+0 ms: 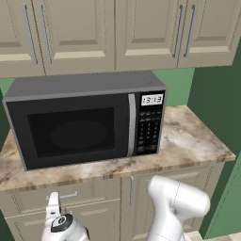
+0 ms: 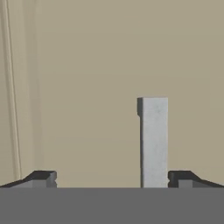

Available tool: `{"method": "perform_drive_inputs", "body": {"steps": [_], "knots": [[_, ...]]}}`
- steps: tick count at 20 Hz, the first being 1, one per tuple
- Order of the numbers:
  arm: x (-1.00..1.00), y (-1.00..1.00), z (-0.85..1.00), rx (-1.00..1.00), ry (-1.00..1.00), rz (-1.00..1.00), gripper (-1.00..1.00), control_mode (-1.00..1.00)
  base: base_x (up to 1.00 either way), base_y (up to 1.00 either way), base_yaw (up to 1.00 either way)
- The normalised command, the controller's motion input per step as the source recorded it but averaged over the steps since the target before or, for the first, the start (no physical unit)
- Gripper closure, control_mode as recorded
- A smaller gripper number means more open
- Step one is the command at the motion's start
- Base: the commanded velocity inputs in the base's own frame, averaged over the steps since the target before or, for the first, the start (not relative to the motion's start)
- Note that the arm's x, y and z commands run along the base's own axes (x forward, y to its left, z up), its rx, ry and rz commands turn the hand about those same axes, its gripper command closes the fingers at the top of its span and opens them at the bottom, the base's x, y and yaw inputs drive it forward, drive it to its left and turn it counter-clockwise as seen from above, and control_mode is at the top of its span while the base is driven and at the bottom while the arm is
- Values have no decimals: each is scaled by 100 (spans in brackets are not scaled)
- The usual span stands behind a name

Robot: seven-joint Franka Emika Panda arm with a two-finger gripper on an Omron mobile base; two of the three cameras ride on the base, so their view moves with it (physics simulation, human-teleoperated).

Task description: Take the tongs from the drawer on the left and place them on the dining counter next to the tray containing the hot dog.

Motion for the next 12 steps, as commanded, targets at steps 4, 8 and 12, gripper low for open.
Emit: {"method": "perform_drive_inputs", "body": {"steps": [4, 8, 12], "knots": [[8, 0, -1, 0, -1, 0, 100, -100, 0, 0, 0], [0, 0, 0, 0, 0, 0, 100, -100, 0, 0, 0], [-14, 0, 0, 0, 0, 0, 100, -100, 0, 0, 0]]}}
